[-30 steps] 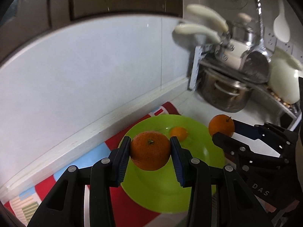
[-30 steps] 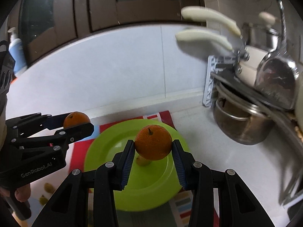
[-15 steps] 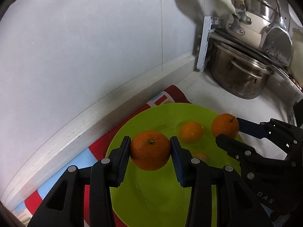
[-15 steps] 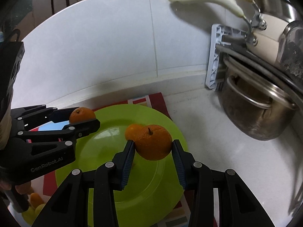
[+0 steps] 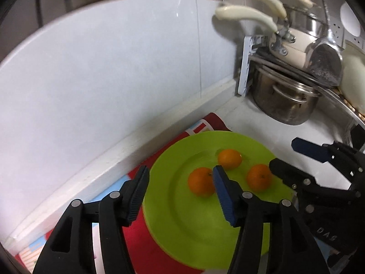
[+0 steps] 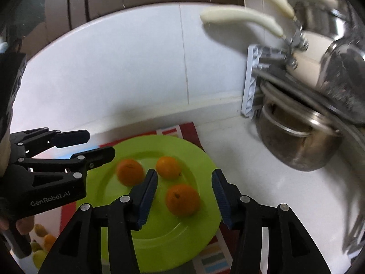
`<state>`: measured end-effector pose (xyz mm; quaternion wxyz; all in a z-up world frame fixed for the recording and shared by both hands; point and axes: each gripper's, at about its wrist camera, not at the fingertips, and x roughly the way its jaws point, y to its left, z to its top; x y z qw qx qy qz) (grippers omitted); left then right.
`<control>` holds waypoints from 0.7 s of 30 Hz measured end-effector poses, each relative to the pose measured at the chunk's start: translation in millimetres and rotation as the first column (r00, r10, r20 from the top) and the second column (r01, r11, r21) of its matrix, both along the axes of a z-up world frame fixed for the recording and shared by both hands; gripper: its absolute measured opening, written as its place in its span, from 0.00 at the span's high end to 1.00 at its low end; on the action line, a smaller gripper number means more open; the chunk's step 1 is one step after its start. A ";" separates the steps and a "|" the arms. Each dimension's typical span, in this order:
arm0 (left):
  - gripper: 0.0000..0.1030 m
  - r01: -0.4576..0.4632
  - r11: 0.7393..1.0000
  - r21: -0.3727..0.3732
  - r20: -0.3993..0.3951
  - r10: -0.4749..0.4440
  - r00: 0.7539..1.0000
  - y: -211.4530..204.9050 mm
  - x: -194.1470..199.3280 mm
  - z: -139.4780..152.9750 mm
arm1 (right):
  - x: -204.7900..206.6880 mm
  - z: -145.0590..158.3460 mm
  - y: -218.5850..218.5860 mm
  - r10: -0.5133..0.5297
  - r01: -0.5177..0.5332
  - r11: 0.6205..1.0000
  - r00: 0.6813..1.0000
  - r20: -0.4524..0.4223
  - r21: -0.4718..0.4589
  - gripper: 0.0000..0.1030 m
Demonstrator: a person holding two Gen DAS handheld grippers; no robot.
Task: Organize fruits
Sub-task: 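Lift both open tools away from the plate toward the remaining fruit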
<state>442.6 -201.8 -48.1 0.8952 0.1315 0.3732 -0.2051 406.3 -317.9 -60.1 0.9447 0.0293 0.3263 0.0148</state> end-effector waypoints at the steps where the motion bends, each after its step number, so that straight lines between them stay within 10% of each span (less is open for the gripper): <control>1: 0.44 -0.003 1.000 0.003 0.015 0.003 1.000 4.4 -7.5 5.7 | -3.7 3.3 0.9 0.002 -0.002 1.000 1.000 0.008 0.000 0.51; 21: 0.29 -0.095 0.993 -0.071 0.191 0.107 0.976 90.5 -123.8 78.3 | -118.5 67.7 51.0 0.073 -0.074 0.997 0.985 0.157 0.004 0.45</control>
